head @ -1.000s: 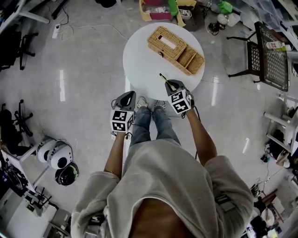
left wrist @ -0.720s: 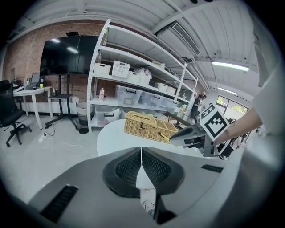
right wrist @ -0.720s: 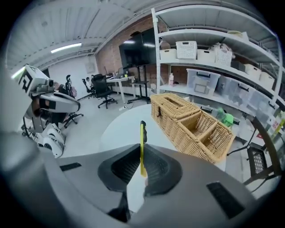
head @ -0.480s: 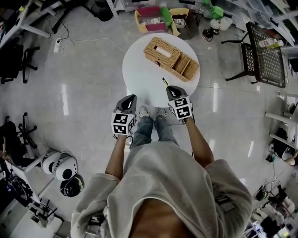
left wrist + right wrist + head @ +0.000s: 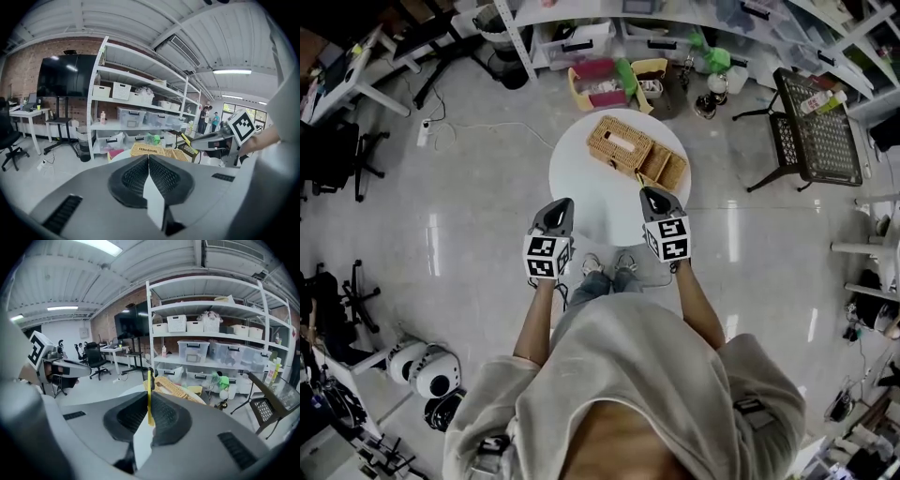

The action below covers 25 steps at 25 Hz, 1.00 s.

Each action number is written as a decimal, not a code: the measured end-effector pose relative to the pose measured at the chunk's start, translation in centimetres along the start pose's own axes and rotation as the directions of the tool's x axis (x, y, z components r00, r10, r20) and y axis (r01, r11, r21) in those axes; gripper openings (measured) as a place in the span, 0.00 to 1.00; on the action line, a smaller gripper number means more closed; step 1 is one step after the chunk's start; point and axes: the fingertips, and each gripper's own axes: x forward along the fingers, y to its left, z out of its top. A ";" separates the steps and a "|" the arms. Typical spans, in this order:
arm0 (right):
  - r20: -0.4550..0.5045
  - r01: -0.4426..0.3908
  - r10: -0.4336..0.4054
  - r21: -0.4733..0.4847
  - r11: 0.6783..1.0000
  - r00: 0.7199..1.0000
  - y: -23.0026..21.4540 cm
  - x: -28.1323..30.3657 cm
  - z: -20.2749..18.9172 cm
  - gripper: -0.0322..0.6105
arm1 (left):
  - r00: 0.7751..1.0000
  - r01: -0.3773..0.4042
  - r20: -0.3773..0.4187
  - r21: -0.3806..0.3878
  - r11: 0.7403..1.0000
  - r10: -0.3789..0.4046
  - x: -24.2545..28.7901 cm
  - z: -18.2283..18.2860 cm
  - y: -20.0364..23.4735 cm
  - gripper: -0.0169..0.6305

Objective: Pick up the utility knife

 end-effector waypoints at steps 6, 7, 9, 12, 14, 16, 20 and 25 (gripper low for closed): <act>0.140 0.047 -0.045 -0.016 0.999 0.989 -1.1 -1.7 5.3 0.12 | 0.996 -0.012 0.087 0.050 0.999 0.007 0.4 4.3 0.8 0.06; 0.161 0.055 -0.052 -0.020 0.998 0.986 -1.4 -1.9 6.2 0.12 | 0.995 -0.016 0.103 0.060 0.998 0.009 0.6 5.2 0.9 0.06; 0.197 0.069 -0.063 -0.028 0.997 0.978 -1.9 -2.5 7.8 0.12 | 0.991 -0.024 0.132 0.072 0.997 0.014 0.6 6.7 1.0 0.06; 0.236 0.084 -0.075 -0.029 0.996 0.969 -2.3 -3.6 9.4 0.12 | 0.986 -0.033 0.165 0.079 0.996 0.020 0.3 8.3 0.8 0.06; 0.255 0.093 -0.082 -0.032 0.995 0.963 -2.4 -4.1 10.2 0.12 | 0.983 -0.035 0.180 0.089 0.995 0.018 0.2 9.1 0.7 0.06; 0.268 0.099 -0.086 -0.036 0.994 0.959 -2.4 -4.4 10.6 0.12 | 0.982 -0.035 0.191 0.094 0.995 0.016 0.1 9.5 0.6 0.06; 0.275 0.100 -0.085 -0.041 0.994 0.958 -2.5 -4.7 10.9 0.12 | 0.980 -0.040 0.200 0.094 0.995 0.020 0.0 9.8 0.2 0.06; 0.269 0.099 -0.084 -0.041 0.994 0.960 -2.5 -4.9 10.6 0.12 | 0.979 -0.044 0.201 0.089 0.995 0.025 -0.1 9.7 -0.2 0.06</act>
